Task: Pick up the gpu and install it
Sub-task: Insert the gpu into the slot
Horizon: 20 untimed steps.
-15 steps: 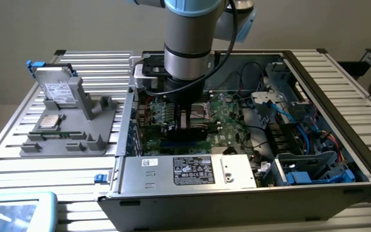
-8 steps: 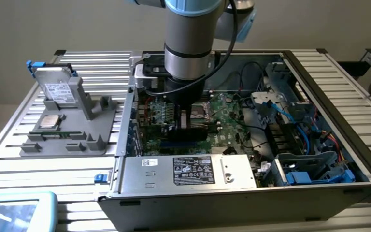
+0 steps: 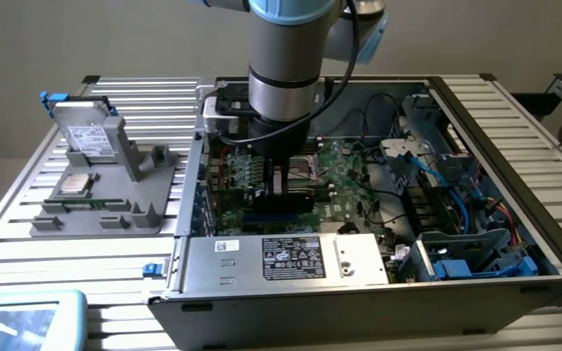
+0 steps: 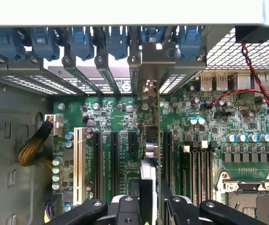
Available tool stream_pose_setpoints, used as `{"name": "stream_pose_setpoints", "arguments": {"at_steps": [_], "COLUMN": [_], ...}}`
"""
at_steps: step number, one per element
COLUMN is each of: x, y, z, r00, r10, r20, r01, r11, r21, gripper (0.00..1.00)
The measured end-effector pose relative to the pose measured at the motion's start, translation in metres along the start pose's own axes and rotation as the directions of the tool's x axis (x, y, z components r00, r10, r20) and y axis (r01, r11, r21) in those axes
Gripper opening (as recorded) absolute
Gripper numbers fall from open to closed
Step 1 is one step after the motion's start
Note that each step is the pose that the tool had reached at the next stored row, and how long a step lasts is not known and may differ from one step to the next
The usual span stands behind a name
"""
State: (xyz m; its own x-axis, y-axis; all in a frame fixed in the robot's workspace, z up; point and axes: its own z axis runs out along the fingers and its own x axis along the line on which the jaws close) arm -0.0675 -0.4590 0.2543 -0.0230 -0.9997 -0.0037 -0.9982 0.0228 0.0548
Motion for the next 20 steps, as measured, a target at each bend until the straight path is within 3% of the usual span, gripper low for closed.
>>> {"name": "stream_pose_setpoints", "arguments": {"at_steps": [20], "x": [0.0000], "y": [0.0000], "z": [0.0003], "r00": [1.0000], "r10": [0.002], "r20": [0.0001], "r01": [-0.002], "r11": [1.0000], "r21": [-0.0037], "gripper": [0.27]}}
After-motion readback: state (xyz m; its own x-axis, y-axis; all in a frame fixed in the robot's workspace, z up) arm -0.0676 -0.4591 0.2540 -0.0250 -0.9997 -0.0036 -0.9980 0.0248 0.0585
